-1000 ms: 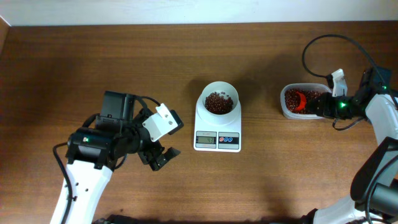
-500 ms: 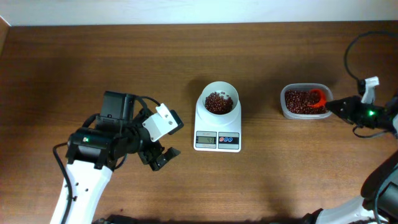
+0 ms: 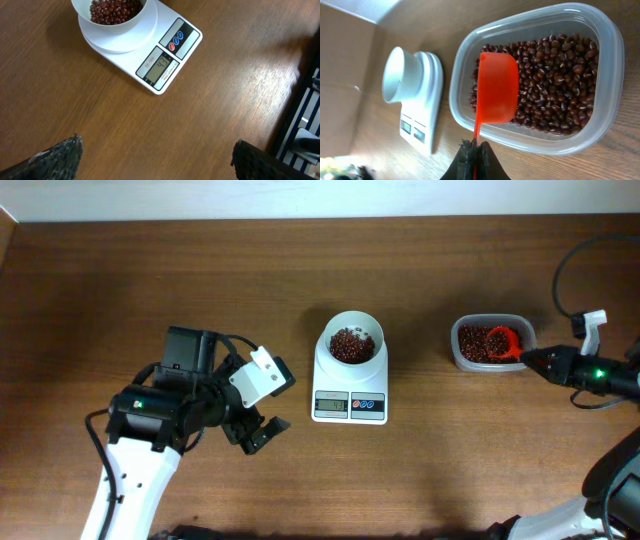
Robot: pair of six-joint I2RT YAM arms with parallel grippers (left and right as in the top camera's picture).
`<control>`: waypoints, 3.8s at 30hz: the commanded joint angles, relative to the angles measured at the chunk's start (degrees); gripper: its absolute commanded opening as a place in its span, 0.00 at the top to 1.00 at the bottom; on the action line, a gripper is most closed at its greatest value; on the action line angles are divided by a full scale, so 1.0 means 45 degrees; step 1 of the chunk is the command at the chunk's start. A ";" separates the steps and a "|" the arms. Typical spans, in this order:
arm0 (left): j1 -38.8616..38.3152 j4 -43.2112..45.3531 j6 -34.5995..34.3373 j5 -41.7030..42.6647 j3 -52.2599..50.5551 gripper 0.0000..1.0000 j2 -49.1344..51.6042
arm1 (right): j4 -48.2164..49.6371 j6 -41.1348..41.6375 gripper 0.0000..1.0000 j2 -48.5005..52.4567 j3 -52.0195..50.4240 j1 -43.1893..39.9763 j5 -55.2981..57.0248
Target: Scoop and weigh 50g on scale
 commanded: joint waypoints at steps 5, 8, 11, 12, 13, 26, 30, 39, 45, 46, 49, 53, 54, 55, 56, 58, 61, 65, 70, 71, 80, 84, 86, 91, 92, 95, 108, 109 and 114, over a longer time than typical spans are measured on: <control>0.0068 0.0024 0.0257 0.0087 0.0262 0.01 0.0000 | -0.0646 -0.1938 0.96 0.0112 -0.0019 0.0559 0.0384; 0.0068 0.0024 0.0257 0.0087 0.0262 0.01 -0.0005 | -0.0748 -0.1914 0.96 0.0112 -0.0019 0.0559 0.0287; 0.0068 0.0019 0.0257 0.0087 0.0262 0.01 -0.0005 | -0.0651 -0.1851 0.96 0.0112 -0.0019 0.0539 0.0325; 0.0068 0.0024 0.0257 0.0087 0.0262 0.01 -0.0005 | -0.0665 -0.1744 0.96 0.0112 -0.0019 0.0539 0.0335; 0.0068 0.0024 0.0257 0.0087 0.0262 0.01 0.0000 | -0.0661 -0.1710 0.96 0.0112 -0.0019 0.0510 0.0393; 0.0068 0.0019 0.0257 0.0087 0.0262 0.01 -0.0005 | 0.0525 -0.1044 0.96 0.0112 -0.0015 0.0486 0.0068; 0.0068 0.0019 0.0257 0.0087 0.0262 0.01 -0.0005 | 0.0500 -0.1336 0.96 0.0107 -0.0015 0.0544 0.0675; 0.0068 0.0019 0.0257 0.0087 0.0262 0.01 -0.0005 | 0.0729 -0.0899 0.96 0.0112 -0.0015 0.0355 -0.0223; 0.0068 0.0024 0.0257 0.0087 0.0262 0.01 -0.0005 | -0.0219 -0.0855 0.96 0.0112 -0.0015 0.0146 -0.1744; 0.0068 0.0019 0.0257 0.0087 0.0262 0.01 -0.0005 | -0.0350 -0.0855 0.96 0.0112 -0.0015 0.0146 -0.2147; 0.0068 0.0024 0.0257 0.0087 0.0262 0.01 -0.0005 | -0.0534 -0.0850 0.96 0.0112 -0.0015 0.0228 -0.4124; 0.0068 0.0019 0.0257 0.0087 0.0262 0.01 -0.0005 | -0.0525 -0.0850 0.96 0.0112 -0.0015 0.1472 -0.4745; 0.0068 0.0024 0.0257 0.0087 0.0262 0.01 -0.0005 | -0.0520 -0.0850 0.96 0.0112 -0.0015 0.2021 -0.4750; 0.0068 0.0019 0.0257 0.0087 0.0262 0.01 -0.0005 | -0.0515 -0.0855 0.96 0.0112 -0.0005 0.2516 -0.4828; 0.0068 0.0024 0.0257 0.0087 0.0262 0.01 -0.0005 | -0.0481 -0.0850 0.96 0.0112 -0.0005 0.3041 -0.4945; 0.0068 0.0019 0.0257 0.0087 0.0262 0.01 -0.0005 | -0.0335 -0.0850 0.96 0.0112 0.0029 0.4182 -0.4974; 0.0068 0.0019 0.0257 0.0087 0.0262 0.01 -0.0005 | 0.0486 0.0034 0.96 0.0112 0.0034 0.5503 -0.4969; 0.0068 0.0019 0.0262 0.0087 0.0262 0.01 -0.0005 | 0.2720 0.2016 0.96 0.0112 0.0034 0.6606 -0.4877; 0.0068 0.0019 0.0257 0.0087 0.0262 0.01 0.0000 | 0.4600 0.2812 0.96 0.0112 0.0029 0.7529 -0.3109; 0.0068 0.0024 0.0257 0.0087 0.0262 0.01 -0.0005 | 0.4721 0.2807 0.96 0.0112 0.0029 0.7718 -0.2463; 0.0068 0.0024 0.0257 0.0087 0.0262 0.01 0.0000 | 0.5304 0.0083 0.96 0.0112 0.0029 0.8927 -0.0015; 0.0068 0.0024 0.0257 0.0087 0.0262 0.01 -0.0005 | 0.5406 -0.0476 0.96 0.0112 0.0029 0.8942 -0.1443; 0.0068 0.0019 0.0257 0.0087 0.0262 0.01 -0.0005 | 0.5731 -0.0393 0.96 0.0112 0.0029 0.8942 -0.0117; 0.0068 0.0024 0.0257 0.0087 0.0262 0.01 -0.0005 | 0.5829 -0.0617 0.96 0.0112 0.0029 0.8961 -0.0209; 0.0068 0.0024 0.0257 0.0087 0.0262 0.01 -0.0005 | 0.5727 -0.0709 0.96 0.0112 0.0029 0.8966 -0.1156; 0.0068 0.0024 0.0257 0.0087 0.0262 0.01 -0.0005 | 0.5906 -0.0559 0.96 0.0112 0.0029 0.8966 -0.0350; 0.0068 0.0019 0.0257 0.0087 0.0262 0.01 -0.0005 | 0.6275 -0.0432 0.96 0.0117 0.0029 0.8961 -0.0180; 0.0068 0.0024 0.0257 0.0087 0.0262 0.01 -0.0005 | 0.6139 -0.0418 0.96 0.0117 0.0029 0.8966 -0.1171; 0.0068 0.0024 0.0257 0.0087 0.0262 0.01 -0.0005 | 0.6295 -0.0262 0.96 0.0146 0.0029 0.8966 -0.1107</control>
